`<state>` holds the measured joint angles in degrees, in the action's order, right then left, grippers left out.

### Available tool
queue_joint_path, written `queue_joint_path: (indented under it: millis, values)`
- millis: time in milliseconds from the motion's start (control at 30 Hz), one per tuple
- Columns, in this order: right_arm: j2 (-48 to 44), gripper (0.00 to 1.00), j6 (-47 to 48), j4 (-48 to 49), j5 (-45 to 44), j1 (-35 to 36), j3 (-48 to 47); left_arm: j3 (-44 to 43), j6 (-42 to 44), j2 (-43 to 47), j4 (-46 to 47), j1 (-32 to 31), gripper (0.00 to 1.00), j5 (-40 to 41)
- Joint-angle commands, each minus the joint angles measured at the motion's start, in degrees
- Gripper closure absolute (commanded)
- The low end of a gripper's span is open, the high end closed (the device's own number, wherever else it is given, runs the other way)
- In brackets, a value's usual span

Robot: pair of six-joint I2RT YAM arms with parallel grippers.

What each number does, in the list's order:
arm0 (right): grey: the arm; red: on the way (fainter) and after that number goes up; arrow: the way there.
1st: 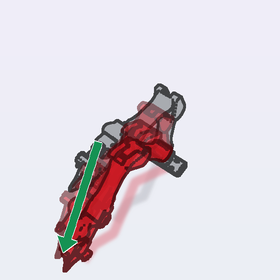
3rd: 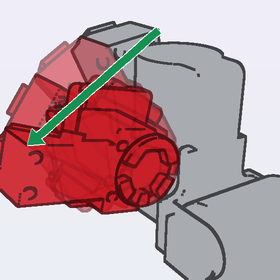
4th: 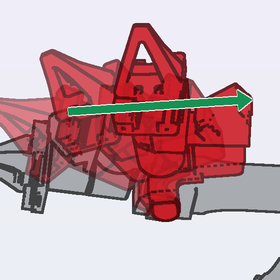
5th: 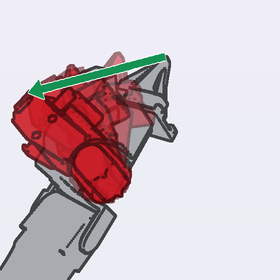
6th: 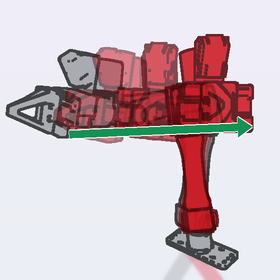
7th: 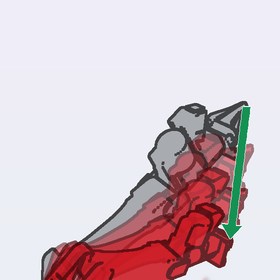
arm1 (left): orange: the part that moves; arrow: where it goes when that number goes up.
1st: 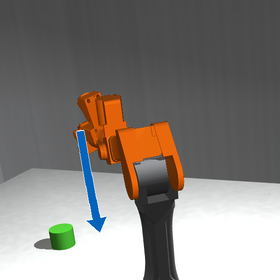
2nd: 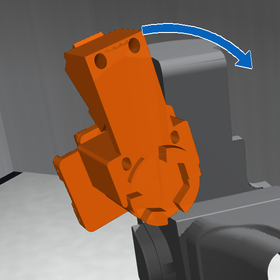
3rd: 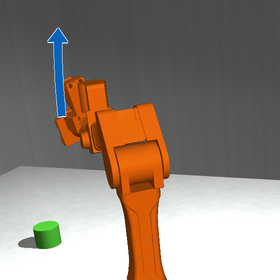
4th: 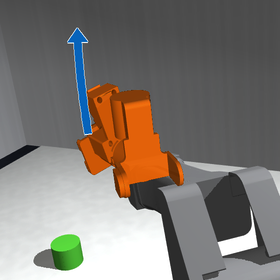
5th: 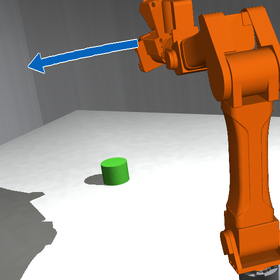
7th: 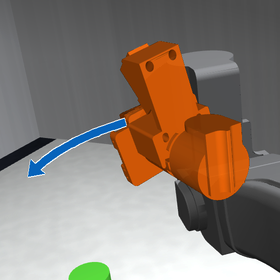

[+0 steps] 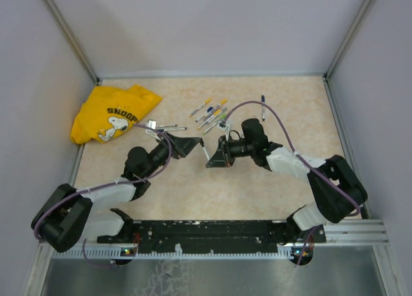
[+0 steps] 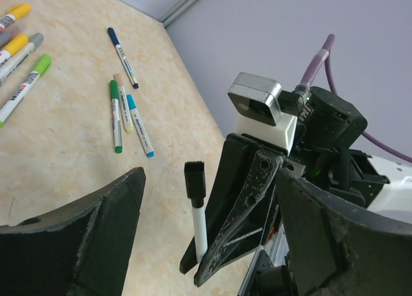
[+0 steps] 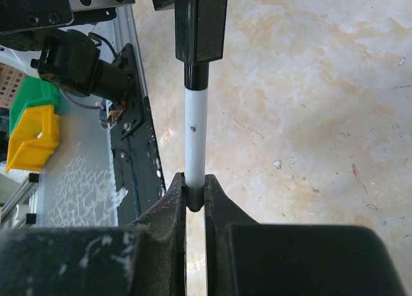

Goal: Open the pen caps
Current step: Open the pen cap from the pen.

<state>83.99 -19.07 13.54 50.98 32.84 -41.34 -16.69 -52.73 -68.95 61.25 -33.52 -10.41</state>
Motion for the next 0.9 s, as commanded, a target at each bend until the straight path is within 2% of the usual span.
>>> queue_joint_path:
  millis: [0, 433, 633, 733, 800, 867]
  values:
    - [0.3, 1.00, 1.5, 0.9, 0.0, -0.3, -2.8, -3.8, 3.6, -3.3, -1.1, -1.8, 0.15, 3.4]
    - [0.3, 1.00, 1.8, 0.7, 0.0, -0.3, -2.9, -7.1, 2.4, -10.3, 3.3, -2.2, 0.53, -3.0]
    - [0.3, 1.00, 2.0, 0.5, -0.1, -0.3, -3.0, -7.4, 2.3, -11.1, 4.1, -2.5, 0.57, -5.0]
    - [0.3, 1.00, 2.4, 0.1, -0.3, -0.3, -3.2, -7.1, 2.2, -11.6, 4.9, -2.6, 0.64, -5.7]
    - [0.3, 1.00, 2.5, 0.0, -0.3, -0.3, -3.2, -7.2, 2.2, -11.9, 5.5, -2.6, 0.72, -6.5]
    - [0.2, 1.00, 2.7, -0.2, -0.3, -0.3, -3.3, -7.1, 2.2, -12.3, 6.1, -2.6, 0.87, -7.0]
